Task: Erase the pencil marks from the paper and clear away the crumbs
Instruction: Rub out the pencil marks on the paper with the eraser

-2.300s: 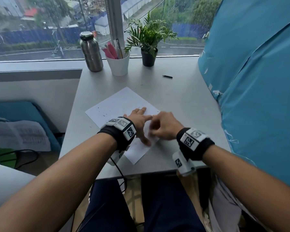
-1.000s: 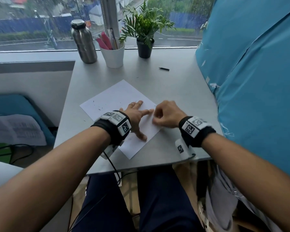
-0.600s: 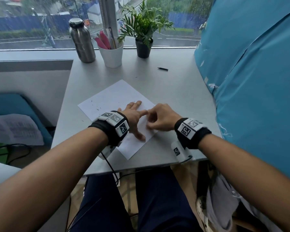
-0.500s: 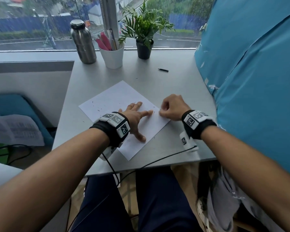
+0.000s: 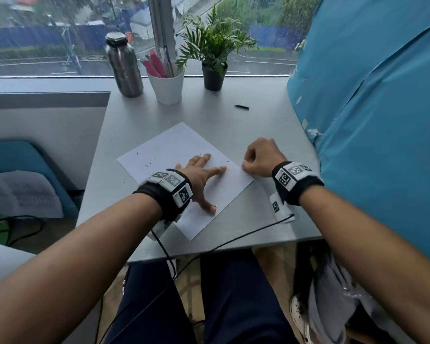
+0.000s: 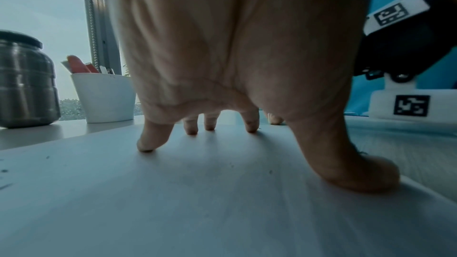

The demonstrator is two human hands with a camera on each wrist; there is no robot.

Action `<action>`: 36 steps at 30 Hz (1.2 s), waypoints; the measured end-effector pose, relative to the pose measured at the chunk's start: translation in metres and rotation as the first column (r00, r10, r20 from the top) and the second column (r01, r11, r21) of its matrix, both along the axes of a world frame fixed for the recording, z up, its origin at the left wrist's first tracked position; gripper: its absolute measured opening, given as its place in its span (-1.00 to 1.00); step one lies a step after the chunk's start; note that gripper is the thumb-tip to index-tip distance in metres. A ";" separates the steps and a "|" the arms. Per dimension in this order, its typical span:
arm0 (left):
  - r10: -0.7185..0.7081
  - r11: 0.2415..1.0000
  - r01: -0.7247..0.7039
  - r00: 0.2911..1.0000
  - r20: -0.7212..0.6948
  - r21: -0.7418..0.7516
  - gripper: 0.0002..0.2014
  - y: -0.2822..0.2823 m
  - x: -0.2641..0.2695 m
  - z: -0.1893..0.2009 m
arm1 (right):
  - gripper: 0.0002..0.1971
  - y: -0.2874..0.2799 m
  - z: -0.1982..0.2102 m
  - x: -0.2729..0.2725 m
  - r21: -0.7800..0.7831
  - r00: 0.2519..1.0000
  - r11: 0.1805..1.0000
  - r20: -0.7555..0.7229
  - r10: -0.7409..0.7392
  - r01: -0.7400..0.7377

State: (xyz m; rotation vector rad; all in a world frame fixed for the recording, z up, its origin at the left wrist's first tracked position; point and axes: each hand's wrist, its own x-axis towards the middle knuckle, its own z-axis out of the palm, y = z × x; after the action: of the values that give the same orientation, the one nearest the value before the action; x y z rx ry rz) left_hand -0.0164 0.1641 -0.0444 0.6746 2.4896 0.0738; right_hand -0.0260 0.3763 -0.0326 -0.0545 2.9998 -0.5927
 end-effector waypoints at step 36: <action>0.007 1.000 -0.008 1.000 0.012 0.012 0.35 -0.003 0.002 -0.006 | -0.90 -0.002 0.004 0.000 -0.056 0.999 0.998 0.025 -0.030 0.032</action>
State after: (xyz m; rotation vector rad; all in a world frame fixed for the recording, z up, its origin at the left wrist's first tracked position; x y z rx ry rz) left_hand -0.0141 0.1611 -0.0499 0.6681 2.4826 0.0957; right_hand -0.0258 0.3740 -0.0286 -0.0045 2.9653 -0.6764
